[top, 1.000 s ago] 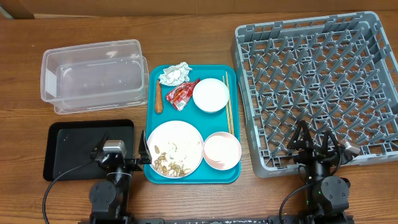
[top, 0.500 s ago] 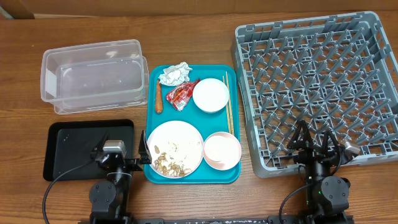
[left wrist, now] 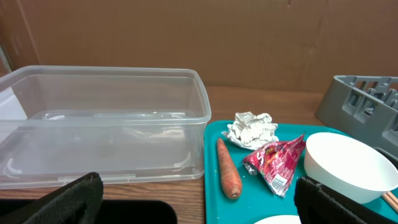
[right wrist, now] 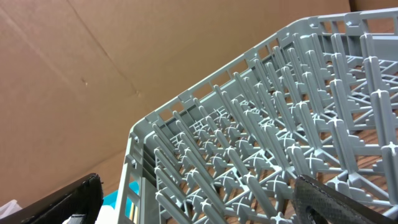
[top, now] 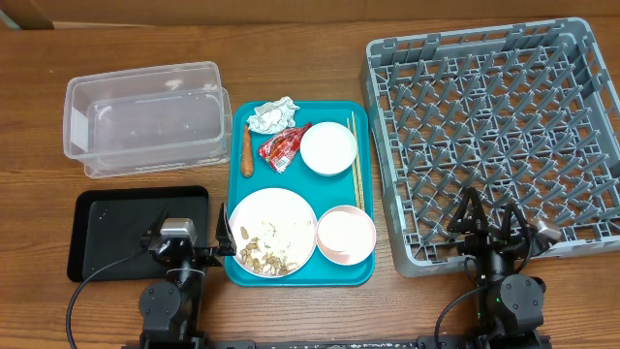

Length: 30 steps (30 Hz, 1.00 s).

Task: Sort waste into correct bins and load items into the dishwasher

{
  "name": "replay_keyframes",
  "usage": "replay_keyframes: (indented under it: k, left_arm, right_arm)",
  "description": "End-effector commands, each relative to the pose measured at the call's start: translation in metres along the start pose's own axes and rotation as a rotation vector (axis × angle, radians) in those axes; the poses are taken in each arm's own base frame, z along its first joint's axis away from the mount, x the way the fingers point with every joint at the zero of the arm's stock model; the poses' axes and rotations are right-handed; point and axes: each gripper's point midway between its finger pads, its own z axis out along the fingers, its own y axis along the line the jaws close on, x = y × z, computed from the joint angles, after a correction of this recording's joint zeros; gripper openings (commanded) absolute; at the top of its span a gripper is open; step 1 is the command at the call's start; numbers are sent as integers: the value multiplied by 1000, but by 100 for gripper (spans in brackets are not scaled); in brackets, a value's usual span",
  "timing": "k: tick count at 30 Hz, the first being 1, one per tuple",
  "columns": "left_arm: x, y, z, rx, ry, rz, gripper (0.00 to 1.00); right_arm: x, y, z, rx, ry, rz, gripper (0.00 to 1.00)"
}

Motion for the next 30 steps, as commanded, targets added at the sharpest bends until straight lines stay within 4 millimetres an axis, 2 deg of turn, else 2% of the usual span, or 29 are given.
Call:
replay_keyframes:
  k: [1, 7, 9, 12, 16, 23, 26, 30]
  left_arm:
    - [0, -1, 0, 9, -5, 13, 100]
    - [-1, -12, -1, 73, -4, -31, 100]
    - [-5, -23, -2, 134, -13, -77, 100]
    - [-19, -50, -8, 295, -48, -152, 100]
    - [-48, -81, -25, 489, -134, -124, 100]
    - [-119, -84, -49, 476, -186, -96, 100]
    - [-148, -81, -52, 430, -127, -113, 100]
    - [-185, -84, -45, 405, 6, -140, 100]
  right_arm:
    - [-2, 0, 0, -1, -14, 2, 100]
    - [-4, 7, -1, -42, -15, 46, 100]
    - [-2, 18, -1, -99, 3, 63, 100]
    - [-7, 45, -6, -242, 8, 72, 100]
    - [-31, 82, -22, -415, -17, 74, 100]
    - [-83, 116, -42, -449, 5, 0, 100]
    - [-102, 130, -41, -421, 66, -47, 100]
    - [-119, 145, -25, -333, 225, -62, 100]
